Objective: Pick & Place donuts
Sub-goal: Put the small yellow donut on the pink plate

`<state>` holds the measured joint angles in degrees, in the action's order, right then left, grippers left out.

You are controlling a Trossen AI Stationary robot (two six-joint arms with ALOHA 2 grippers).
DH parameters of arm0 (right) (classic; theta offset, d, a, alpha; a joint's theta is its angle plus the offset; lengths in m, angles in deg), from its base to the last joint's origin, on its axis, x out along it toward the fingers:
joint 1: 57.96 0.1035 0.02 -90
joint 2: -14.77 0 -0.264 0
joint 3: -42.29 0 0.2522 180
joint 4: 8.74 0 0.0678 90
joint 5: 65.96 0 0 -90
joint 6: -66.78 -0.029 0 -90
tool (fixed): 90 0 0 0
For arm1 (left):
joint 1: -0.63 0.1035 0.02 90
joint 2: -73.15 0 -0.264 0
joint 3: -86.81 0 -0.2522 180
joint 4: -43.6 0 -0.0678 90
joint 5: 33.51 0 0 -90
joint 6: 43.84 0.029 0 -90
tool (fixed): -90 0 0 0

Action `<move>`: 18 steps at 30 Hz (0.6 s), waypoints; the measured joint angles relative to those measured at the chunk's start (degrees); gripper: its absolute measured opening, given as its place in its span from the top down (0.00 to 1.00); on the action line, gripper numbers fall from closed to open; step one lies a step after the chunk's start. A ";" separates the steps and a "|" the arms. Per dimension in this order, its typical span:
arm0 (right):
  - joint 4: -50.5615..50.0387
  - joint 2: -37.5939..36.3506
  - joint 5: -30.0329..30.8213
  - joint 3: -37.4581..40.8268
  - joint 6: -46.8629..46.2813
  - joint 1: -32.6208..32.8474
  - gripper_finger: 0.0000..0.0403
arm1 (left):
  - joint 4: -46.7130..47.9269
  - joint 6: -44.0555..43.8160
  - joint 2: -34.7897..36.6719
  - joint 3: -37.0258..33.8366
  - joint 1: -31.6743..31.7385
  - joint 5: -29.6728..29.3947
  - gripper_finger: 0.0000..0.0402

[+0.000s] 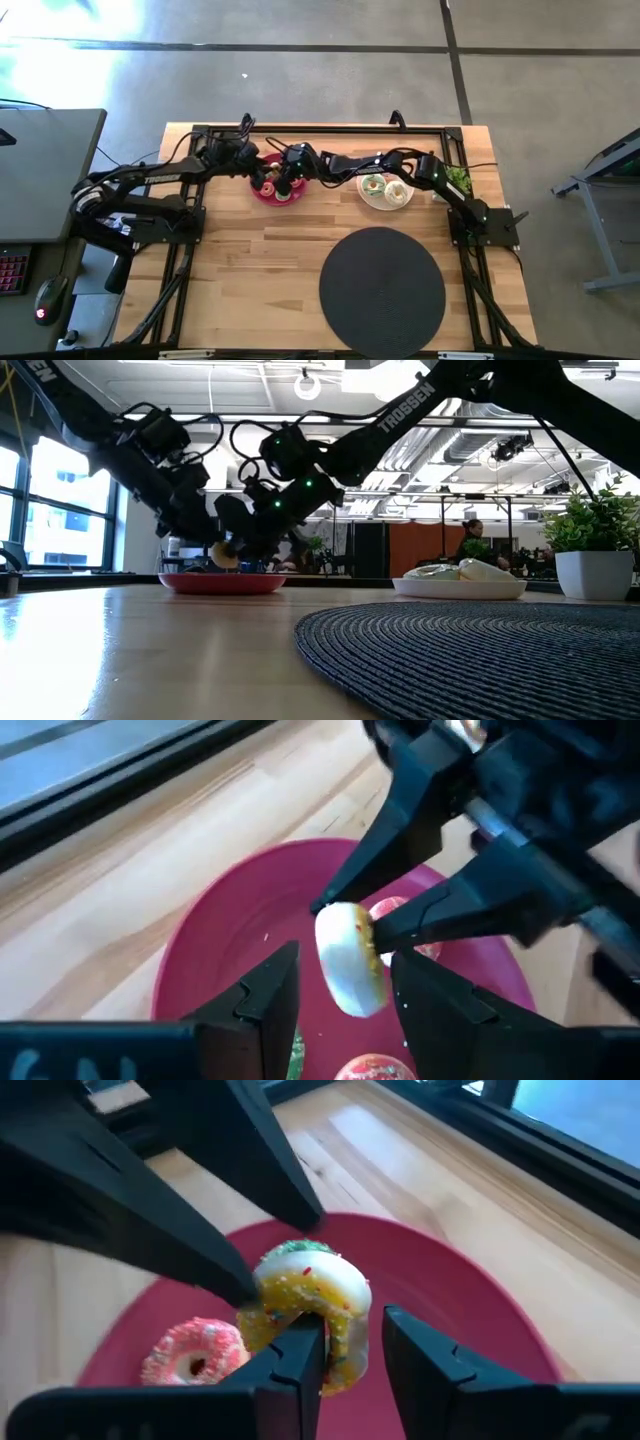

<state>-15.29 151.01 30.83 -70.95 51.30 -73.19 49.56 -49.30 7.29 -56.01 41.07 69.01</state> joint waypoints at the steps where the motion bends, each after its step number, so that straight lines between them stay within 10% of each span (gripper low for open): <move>1: 0.25 0.00 -0.40 0.00 -0.22 0.00 0.77 | -0.18 -0.02 -0.74 0.00 -0.02 -0.04 0.62; 18: -5.33 -0.02 -1.34 0.02 -1.57 -0.02 0.77 | 0.23 -2.54 -7.45 -0.02 0.02 -7.75 0.62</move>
<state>-20.62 150.99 29.50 -70.93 49.72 -73.21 49.79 -51.84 -0.16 -56.03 41.09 61.26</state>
